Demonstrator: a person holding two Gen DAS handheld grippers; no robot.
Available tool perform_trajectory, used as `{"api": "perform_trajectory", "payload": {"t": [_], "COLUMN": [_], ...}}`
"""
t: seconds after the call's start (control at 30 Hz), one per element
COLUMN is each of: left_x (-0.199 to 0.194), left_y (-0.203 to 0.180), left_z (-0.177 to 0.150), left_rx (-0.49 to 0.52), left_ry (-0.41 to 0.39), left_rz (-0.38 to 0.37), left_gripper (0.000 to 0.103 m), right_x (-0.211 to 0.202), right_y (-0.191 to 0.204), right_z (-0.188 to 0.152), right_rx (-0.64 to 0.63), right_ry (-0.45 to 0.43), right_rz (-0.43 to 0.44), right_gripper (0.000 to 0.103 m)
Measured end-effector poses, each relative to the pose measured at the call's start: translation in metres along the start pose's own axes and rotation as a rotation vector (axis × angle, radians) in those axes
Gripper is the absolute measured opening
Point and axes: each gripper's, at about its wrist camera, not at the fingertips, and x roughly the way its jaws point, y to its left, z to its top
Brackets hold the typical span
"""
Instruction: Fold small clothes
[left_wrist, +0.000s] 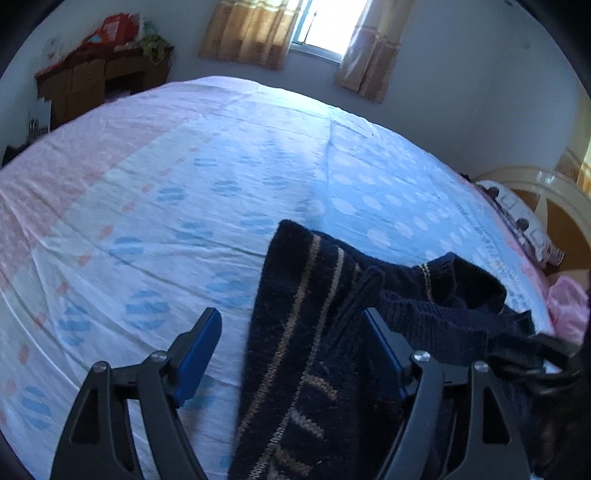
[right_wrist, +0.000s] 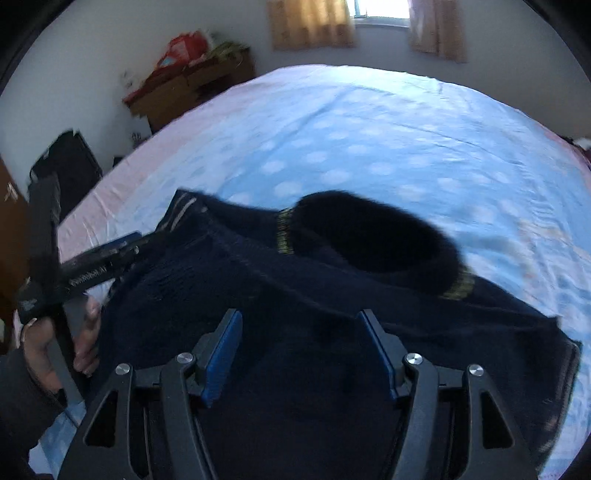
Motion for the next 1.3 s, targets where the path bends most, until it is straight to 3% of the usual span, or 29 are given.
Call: {"api": "perform_trajectory", "payload": {"t": [0.07, 0.1, 0.17, 0.37, 0.5, 0.53, 0.57, 0.63, 0.73, 0.83, 0.93, 1.13, 1.3], "left_x": [-0.001, -0.003, -0.007, -0.016, -0.014, -0.014, -0.013, -0.011, -0.010, -0.006, -0.002, 0.004, 0.004], "left_y": [0.005, 0.008, 0.012, 0.018, 0.013, 0.013, 0.011, 0.010, 0.011, 0.008, 0.002, -0.014, -0.027], "left_z": [0.000, -0.001, -0.001, -0.002, -0.001, -0.001, 0.000, 0.000, 0.001, 0.000, 0.000, -0.002, -0.007], "left_rx": [-0.027, -0.045, -0.064, -0.097, -0.079, -0.074, -0.068, -0.062, -0.059, -0.045, -0.012, 0.076, 0.155], "left_ry": [-0.003, -0.014, -0.033, -0.084, -0.077, -0.077, -0.074, -0.068, -0.059, -0.042, -0.020, 0.016, 0.017], "left_rz": [-0.016, -0.022, -0.023, -0.039, -0.021, -0.019, -0.019, -0.016, -0.016, -0.009, 0.009, 0.076, 0.137], "left_gripper": [0.080, 0.080, 0.080, 0.088, 0.088, 0.088, 0.088, 0.089, 0.091, 0.091, 0.091, 0.091, 0.096], "right_x": [0.014, 0.019, 0.023, 0.023, 0.029, 0.024, 0.016, -0.004, -0.036, -0.057, -0.071, -0.100, -0.115], "right_y": [0.011, 0.013, 0.010, 0.005, -0.005, -0.006, -0.009, -0.021, -0.045, -0.073, -0.108, -0.138, -0.128], "right_z": [0.002, 0.002, 0.008, 0.031, 0.027, 0.022, 0.017, 0.006, -0.015, -0.042, -0.080, -0.133, -0.145], "right_rx": [-0.020, -0.021, 0.008, 0.010, 0.041, 0.019, 0.008, 0.038, 0.095, 0.144, 0.244, 0.364, 0.346], "right_ry": [0.030, 0.036, 0.032, -0.030, -0.003, -0.013, -0.019, -0.032, -0.053, -0.044, 0.000, -0.014, -0.010], "right_rz": [-0.043, -0.088, -0.091, -0.240, -0.178, -0.189, -0.189, -0.186, -0.220, -0.356, -0.428, -0.369, -0.411], "right_gripper": [0.008, 0.005, 0.004, 0.003, 0.007, 0.017, 0.034, 0.043, 0.043, 0.043, 0.043, 0.042, 0.042]}}
